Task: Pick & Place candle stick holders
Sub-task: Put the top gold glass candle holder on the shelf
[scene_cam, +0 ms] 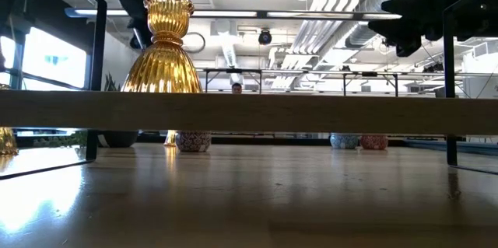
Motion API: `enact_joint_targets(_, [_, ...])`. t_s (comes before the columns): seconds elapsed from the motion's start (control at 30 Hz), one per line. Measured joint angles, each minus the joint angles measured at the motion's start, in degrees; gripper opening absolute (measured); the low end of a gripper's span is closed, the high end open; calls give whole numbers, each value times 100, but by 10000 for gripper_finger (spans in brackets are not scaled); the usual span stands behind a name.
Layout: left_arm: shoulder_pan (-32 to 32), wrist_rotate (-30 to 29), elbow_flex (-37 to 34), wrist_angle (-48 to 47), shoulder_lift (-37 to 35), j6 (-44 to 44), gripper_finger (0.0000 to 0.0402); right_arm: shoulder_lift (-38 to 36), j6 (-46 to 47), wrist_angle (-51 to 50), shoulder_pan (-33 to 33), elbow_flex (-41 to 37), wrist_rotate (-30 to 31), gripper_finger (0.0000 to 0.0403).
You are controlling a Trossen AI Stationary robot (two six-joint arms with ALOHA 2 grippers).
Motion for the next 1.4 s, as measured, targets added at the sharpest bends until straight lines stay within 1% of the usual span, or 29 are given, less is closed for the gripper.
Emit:
enact_joint_targets(0.2, [-95,108,2,-81,407,0,1,0,-4,-9,-2,0,0,249])
enact_joint_targets(0.4, [-198,270,8,-250,607,20,1,-2,-96,-109,-1,0,-2,249])
enact_joint_targets(0.53, [-196,487,7,-401,640,135,1,-2,-114,-128,-2,0,-2,249])
enact_joint_targets(0.77, [-284,499,-57,-417,659,298,1,-2,-111,-173,0,0,-5,249])
enact_joint_targets(1.03, [-481,474,-55,-123,867,444,0,-2,26,-168,-2,0,2,249])
enact_joint_targets(1.3, [-533,571,-63,-562,1048,707,0,-2,118,-169,-2,0,3,249])
enact_joint_targets(1.4, [-572,782,-63,-707,1046,784,0,-2,110,-168,-2,0,4,249])
